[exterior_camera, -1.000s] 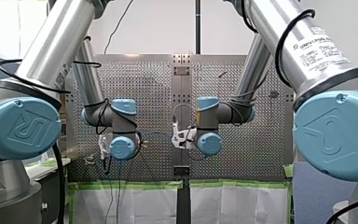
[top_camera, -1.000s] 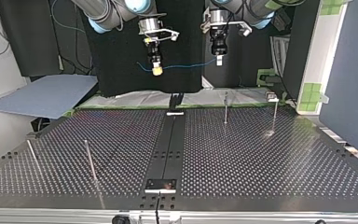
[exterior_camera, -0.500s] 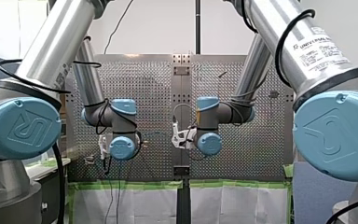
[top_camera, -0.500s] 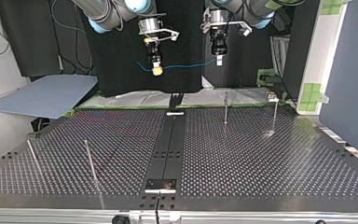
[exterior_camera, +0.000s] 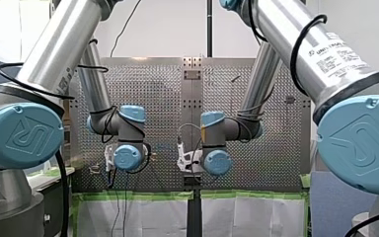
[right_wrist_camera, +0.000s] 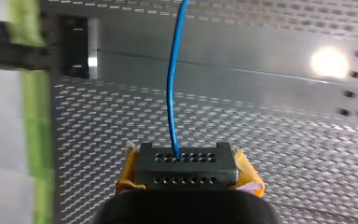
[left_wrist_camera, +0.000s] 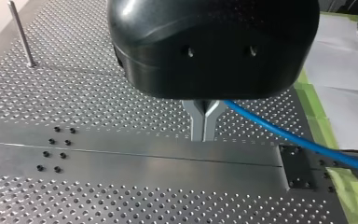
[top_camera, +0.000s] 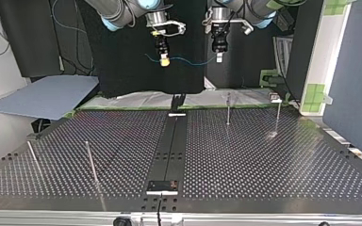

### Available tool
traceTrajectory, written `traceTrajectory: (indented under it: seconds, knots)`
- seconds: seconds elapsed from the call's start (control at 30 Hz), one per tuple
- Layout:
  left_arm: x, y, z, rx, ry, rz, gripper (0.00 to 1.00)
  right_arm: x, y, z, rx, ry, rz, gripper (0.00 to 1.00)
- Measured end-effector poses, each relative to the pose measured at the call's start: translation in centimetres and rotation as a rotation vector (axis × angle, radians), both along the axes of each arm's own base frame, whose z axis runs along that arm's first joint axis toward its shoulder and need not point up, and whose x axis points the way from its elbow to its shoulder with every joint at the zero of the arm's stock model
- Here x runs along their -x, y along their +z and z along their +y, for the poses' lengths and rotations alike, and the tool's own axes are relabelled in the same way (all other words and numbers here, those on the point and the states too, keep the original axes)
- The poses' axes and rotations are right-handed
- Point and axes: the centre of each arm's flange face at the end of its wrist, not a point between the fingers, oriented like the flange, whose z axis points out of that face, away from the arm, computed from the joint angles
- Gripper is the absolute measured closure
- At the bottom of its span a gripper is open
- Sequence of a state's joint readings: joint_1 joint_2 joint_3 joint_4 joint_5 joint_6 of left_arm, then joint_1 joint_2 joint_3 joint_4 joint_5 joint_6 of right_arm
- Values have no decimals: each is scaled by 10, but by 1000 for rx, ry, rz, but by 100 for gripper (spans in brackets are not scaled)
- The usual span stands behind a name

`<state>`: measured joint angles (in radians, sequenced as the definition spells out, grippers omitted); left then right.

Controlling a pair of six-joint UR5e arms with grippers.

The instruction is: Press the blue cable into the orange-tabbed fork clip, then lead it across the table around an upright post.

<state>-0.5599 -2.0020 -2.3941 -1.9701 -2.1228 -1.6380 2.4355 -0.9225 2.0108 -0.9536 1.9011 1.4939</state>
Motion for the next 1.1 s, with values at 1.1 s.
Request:
traceTrajectory:
  seconds: [1.1]
  knots:
    - [-4, 40, 6, 100, -5, 1, 99, -1, 53, -5, -58, 19, -132, 100]
